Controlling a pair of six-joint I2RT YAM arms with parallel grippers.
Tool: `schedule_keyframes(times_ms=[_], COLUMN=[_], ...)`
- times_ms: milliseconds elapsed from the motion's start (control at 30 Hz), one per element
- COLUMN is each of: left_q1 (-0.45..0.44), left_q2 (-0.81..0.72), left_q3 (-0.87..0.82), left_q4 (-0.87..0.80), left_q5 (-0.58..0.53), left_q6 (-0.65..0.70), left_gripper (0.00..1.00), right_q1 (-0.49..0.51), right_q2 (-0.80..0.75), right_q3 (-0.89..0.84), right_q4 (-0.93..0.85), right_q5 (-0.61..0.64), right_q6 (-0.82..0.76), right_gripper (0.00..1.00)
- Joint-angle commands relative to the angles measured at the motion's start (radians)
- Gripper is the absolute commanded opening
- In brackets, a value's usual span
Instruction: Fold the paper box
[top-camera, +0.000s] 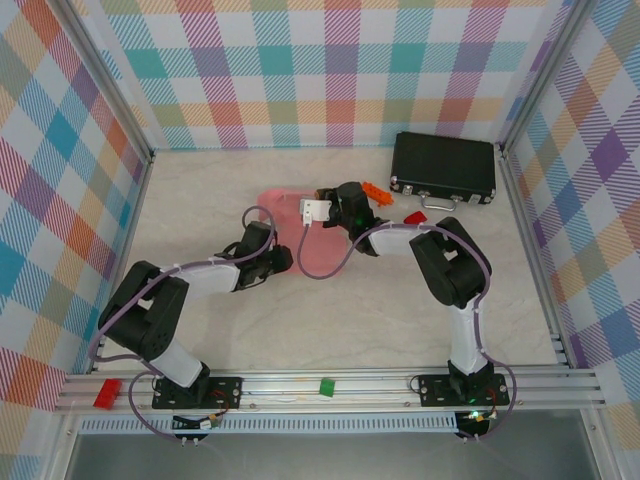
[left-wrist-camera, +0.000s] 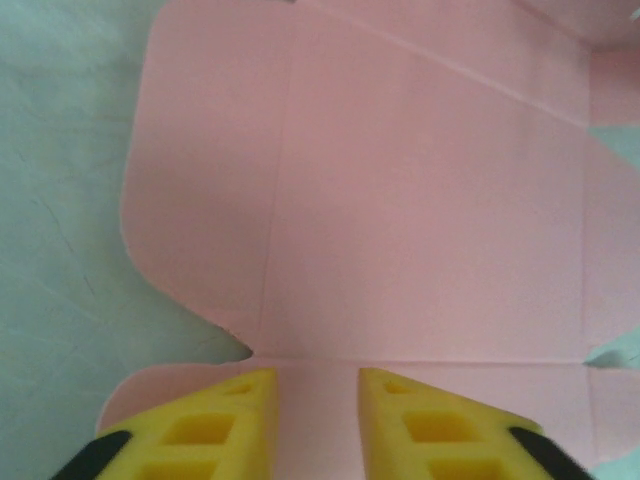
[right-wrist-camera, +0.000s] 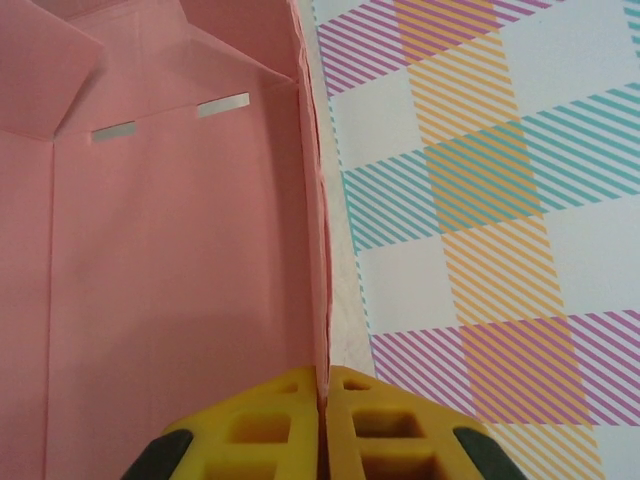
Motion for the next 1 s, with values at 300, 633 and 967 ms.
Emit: schedule_keyframes(times_ms=[300, 633, 967], left_q1=[0.004, 0.011, 0.153], left_q2=[0.110, -0.088, -0.433], left_q3=[-0.012, -0.037, -0.073], left_q4=[0.115, -0.017, -0.205], left_q5=[0.095, 0.033, -0.117], left_q6=[-0.061, -0.010, 0.032], left_gripper=[0.09, 0.25, 0.58], right_q1=[0.021, 0.023, 0.024], right_q2=[0.029, 0.047, 0.053], right_q3=[-0.088, -0.088, -0.091], right_q4=[0.193, 0.255, 0.277], right_q5=[0.007, 0.037, 0.040], right_q6=[-0.081, -0.115, -0.126], right_gripper=[0.10, 0.10, 0.11])
